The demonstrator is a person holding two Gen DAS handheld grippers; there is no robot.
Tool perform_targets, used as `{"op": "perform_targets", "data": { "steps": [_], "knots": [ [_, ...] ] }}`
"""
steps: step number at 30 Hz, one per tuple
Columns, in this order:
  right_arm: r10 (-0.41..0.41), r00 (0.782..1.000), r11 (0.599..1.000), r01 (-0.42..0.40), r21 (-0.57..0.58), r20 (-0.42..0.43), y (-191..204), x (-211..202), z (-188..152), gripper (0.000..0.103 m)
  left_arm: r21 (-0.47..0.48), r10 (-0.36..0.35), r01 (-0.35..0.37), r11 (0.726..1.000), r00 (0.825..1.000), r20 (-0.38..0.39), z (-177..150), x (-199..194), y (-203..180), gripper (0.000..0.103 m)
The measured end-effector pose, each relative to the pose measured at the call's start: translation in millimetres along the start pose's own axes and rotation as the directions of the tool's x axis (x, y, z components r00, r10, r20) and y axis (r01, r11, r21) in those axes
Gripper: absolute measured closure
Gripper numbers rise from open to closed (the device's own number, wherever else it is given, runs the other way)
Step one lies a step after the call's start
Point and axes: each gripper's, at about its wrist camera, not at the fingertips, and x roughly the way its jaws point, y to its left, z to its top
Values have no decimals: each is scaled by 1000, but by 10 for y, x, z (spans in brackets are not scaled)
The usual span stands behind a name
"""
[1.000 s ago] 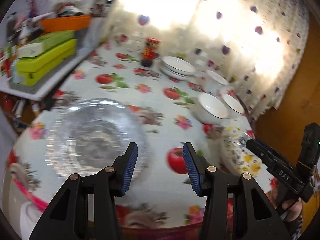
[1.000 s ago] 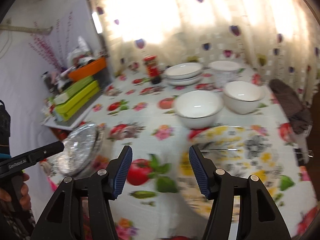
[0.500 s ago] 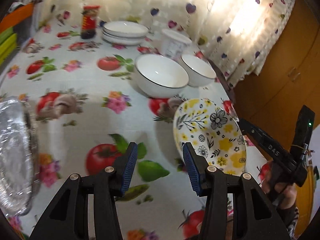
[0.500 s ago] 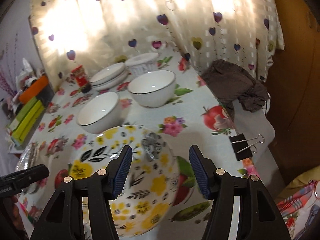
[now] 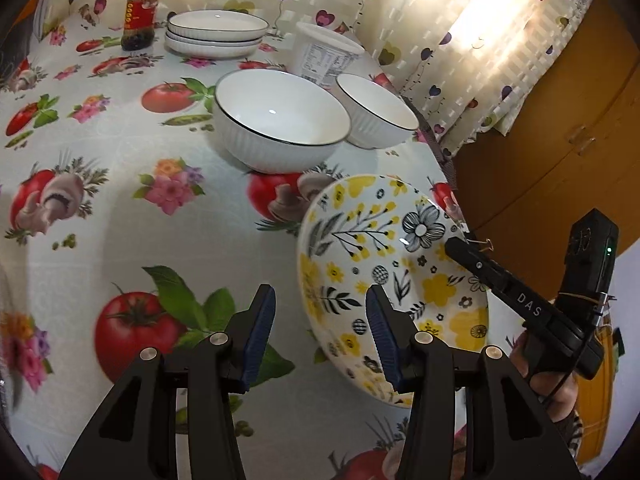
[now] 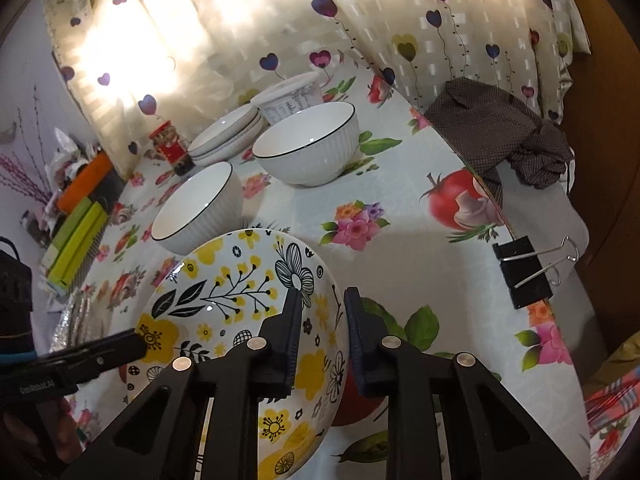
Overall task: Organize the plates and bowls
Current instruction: 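Close the right tool on the yellow floral plate's rim, then carry the floral plate toward the white bowls, set it down, open right tool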
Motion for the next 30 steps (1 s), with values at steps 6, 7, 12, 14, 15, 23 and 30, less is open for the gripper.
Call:
{"op": "perform_targets", "data": {
  "steps": [6,7,12,14,15,23,30],
  "knots": [
    [31,999,999,-32,-22,-9,83,-18,-67,85,-6,-12,12,1000,1000,5,-11,-27,-17,55],
    [34,999,999,-35,-25,-11,104,-15,-77,85,-7,2,-2,1000,1000,7,-11,-38,-11,55],
    [63,998,998,-64,-24,-29,198,-22,-150,85,-38,7,-7,999,1000,17,-19,-110,109,55],
    [71,997,997,-73,-29,-39,245,-21,-176,85,-48,13,-12,999,1000,15,-14,-130,149,55],
    [75,996,997,-76,-32,-43,267,-23,-189,85,-52,17,-16,999,1000,15,-16,-144,172,55],
    [135,985,986,-144,-81,-111,481,4,-274,83,-104,42,-40,994,999,23,5,-251,407,55],
    [105,991,992,-110,-68,-83,372,-107,-73,79,-95,77,-70,993,995,70,142,-437,479,55]
  ]
}}
